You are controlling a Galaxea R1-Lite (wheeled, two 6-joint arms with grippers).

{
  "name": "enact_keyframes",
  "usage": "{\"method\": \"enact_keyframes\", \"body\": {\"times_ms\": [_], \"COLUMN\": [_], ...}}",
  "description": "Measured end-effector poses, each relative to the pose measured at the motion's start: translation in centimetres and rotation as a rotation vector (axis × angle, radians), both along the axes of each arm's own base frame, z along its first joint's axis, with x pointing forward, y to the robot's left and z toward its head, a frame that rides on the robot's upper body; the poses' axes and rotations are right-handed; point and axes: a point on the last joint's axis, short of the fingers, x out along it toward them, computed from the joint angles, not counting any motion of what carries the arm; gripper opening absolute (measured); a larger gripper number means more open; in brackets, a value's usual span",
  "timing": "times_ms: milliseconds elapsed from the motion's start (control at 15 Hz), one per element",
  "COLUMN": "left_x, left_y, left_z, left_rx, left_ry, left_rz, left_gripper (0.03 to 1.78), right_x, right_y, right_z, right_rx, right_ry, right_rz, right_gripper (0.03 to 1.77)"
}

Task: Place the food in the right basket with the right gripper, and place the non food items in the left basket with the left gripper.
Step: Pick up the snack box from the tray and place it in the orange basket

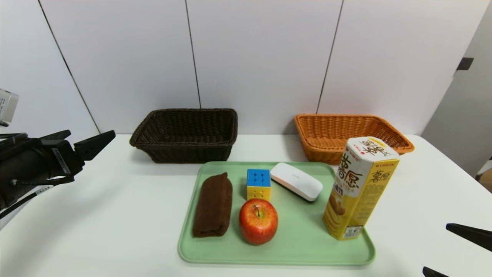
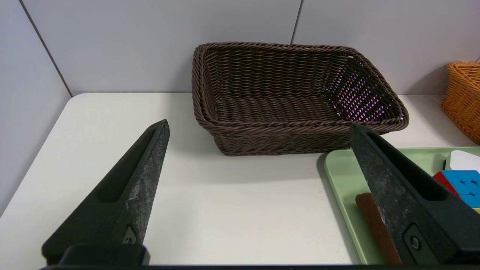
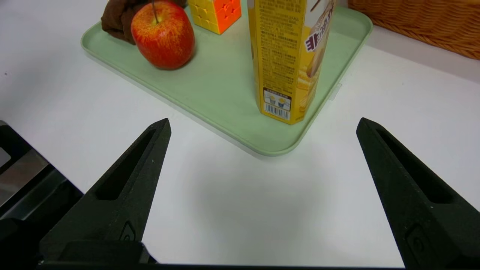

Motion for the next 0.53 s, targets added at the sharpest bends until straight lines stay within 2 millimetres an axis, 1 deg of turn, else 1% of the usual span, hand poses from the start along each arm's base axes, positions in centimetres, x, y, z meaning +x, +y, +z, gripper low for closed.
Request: {"method": "enact_keyframes", "body": {"times_ms": [133, 267, 333, 533], "left_x": [-0.3, -0.7, -0.8, -1.0], "left_y": [0.0, 0.0, 0.0, 0.0], "left_z": [-0.3, -0.6, -0.6, -0.6], "left_rx": [0.002, 0.001, 0.001, 0.002], "left_ry": [0.005, 0.012, 0.013, 0.008], "left_rz": [0.001, 0.000, 0.001, 0.009], "left_gripper": [1.69, 1.69, 1.69, 1.69], "right_x": [1.2, 2.6, 3.1, 3.5], "right_y": [0.5, 1.2, 1.5, 2.0], "right_z": [0.6, 1.1, 0.9, 0.1], "right_rx": [0.016, 0.045, 0.057, 0.070], "right_ry": [-0.041, -0.119, -0.157, -0.223], "right_rz": [0.007, 0.021, 0.030, 0.045], "right_gripper": [1.71, 1.71, 1.71, 1.71]}}
